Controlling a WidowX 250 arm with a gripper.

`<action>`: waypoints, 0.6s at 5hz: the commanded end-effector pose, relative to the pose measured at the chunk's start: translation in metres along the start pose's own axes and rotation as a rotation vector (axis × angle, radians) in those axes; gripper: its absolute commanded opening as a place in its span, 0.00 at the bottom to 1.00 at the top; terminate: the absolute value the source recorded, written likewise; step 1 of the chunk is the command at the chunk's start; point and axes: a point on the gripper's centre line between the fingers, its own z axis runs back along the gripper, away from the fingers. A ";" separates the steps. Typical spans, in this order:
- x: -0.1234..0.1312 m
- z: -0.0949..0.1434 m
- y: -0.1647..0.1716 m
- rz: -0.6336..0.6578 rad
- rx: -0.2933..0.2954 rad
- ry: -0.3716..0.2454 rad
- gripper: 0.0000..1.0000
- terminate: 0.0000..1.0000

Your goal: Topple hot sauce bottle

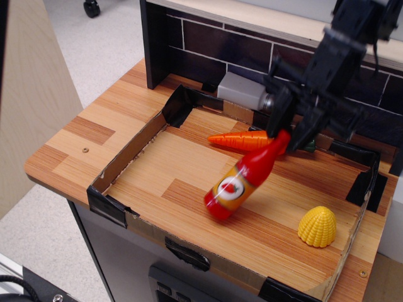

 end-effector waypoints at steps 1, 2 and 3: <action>-0.005 0.023 -0.012 -0.202 0.027 -0.285 0.00 0.00; 0.006 0.019 -0.013 -0.256 0.006 -0.354 0.00 0.00; 0.019 0.007 -0.015 -0.246 0.001 -0.381 0.00 0.00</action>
